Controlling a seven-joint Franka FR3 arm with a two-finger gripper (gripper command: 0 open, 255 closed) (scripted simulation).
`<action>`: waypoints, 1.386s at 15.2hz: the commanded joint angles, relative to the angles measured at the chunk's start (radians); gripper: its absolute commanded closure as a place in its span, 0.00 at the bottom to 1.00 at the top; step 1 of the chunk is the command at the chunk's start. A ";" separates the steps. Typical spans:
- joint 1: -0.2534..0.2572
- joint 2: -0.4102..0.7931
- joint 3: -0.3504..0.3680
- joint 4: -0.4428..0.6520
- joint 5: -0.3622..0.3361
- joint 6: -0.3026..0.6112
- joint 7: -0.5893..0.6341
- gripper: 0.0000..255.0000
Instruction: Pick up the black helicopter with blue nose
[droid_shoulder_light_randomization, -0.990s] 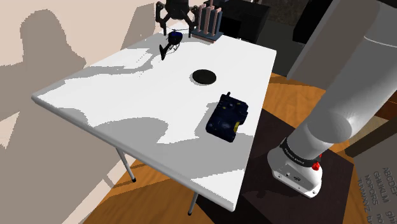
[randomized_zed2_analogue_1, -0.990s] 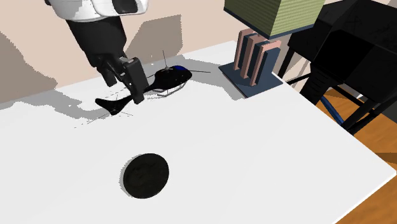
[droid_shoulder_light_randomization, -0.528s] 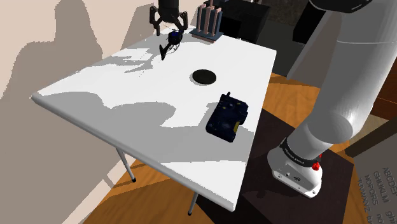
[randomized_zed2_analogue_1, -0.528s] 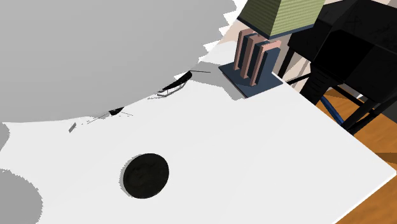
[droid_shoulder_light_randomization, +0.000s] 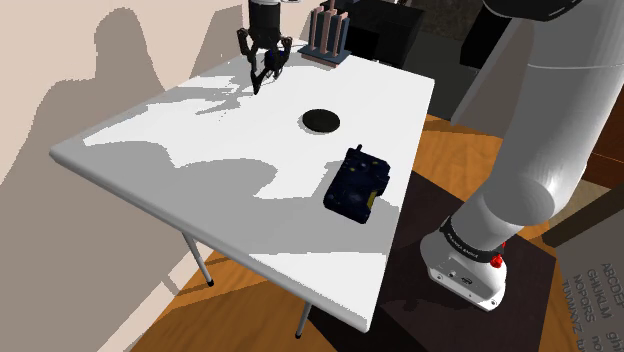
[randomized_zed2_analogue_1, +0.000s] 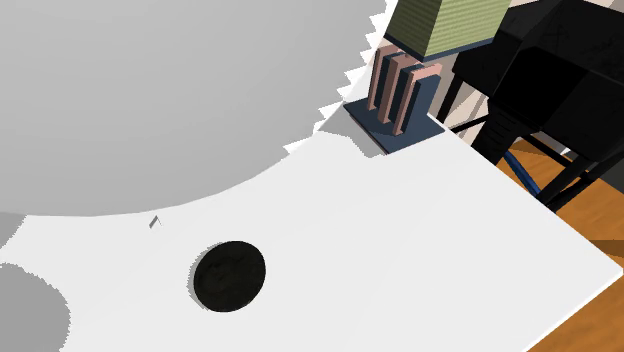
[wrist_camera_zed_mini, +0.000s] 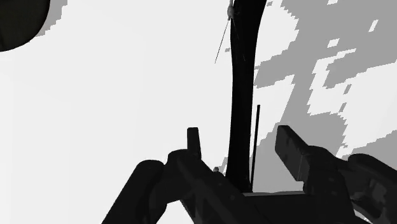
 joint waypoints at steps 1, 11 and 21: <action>0.000 0.001 0.000 -0.002 0.000 0.003 0.000 1.00; 0.001 -0.003 0.001 0.021 0.001 -0.024 0.000 1.00; 0.010 0.000 0.004 0.161 0.001 -0.160 0.000 1.00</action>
